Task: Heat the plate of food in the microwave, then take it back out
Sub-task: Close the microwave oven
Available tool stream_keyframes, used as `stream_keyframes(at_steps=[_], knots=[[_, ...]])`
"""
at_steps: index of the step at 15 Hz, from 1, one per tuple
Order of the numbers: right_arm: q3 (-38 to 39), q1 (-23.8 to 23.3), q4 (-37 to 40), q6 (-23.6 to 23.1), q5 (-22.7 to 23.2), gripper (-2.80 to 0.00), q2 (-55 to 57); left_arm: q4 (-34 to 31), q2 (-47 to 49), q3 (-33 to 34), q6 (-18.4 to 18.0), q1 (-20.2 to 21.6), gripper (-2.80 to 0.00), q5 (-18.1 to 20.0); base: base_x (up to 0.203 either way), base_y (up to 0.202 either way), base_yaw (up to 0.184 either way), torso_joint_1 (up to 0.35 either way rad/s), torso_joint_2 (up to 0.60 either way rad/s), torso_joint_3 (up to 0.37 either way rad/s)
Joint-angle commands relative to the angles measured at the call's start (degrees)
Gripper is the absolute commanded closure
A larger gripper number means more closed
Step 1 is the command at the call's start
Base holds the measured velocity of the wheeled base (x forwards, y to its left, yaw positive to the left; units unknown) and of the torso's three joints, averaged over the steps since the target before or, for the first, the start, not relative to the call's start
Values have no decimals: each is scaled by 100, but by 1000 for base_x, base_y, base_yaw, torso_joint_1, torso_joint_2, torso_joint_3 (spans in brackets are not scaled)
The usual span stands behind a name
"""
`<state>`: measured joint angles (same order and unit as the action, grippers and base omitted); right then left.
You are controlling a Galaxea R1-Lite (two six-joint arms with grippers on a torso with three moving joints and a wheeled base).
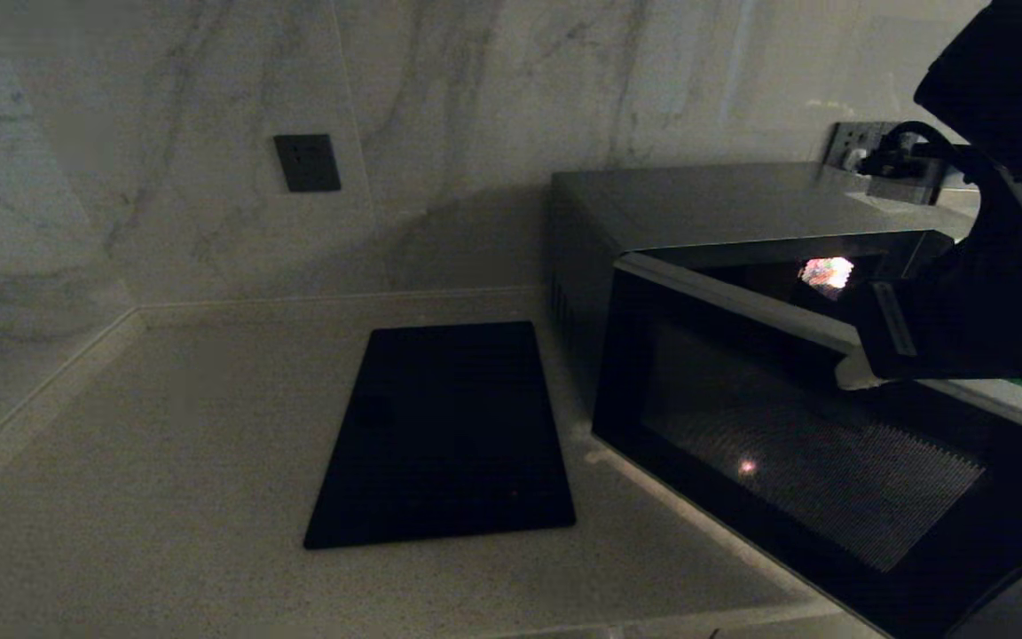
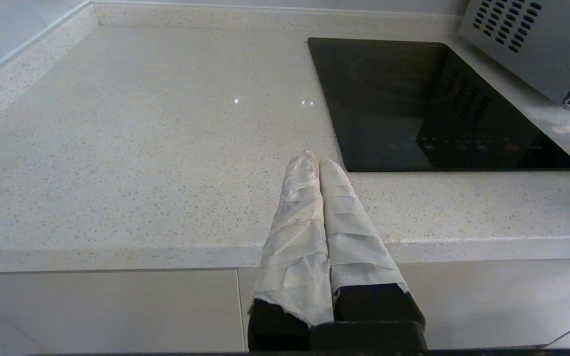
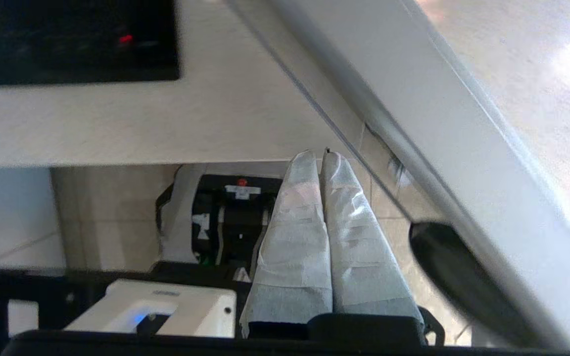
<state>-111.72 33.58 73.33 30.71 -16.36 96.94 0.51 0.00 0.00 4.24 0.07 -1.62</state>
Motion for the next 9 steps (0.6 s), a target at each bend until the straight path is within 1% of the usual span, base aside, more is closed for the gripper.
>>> stream_keyframes(at_steps=[1,5,9], knots=[[54,-288,34,19,-16,0,-35,2,9,0,6,1,0,-5,0,0,0,0,0,0],[15,-833,-34,9,-16,0,47,2,9,0,6,1,0,-5,0,0,0,0,0,0],[19,-1356,-517,-3,-16,0,205,2,9,0,6,1,0,-5,0,0,0,0,0,0]])
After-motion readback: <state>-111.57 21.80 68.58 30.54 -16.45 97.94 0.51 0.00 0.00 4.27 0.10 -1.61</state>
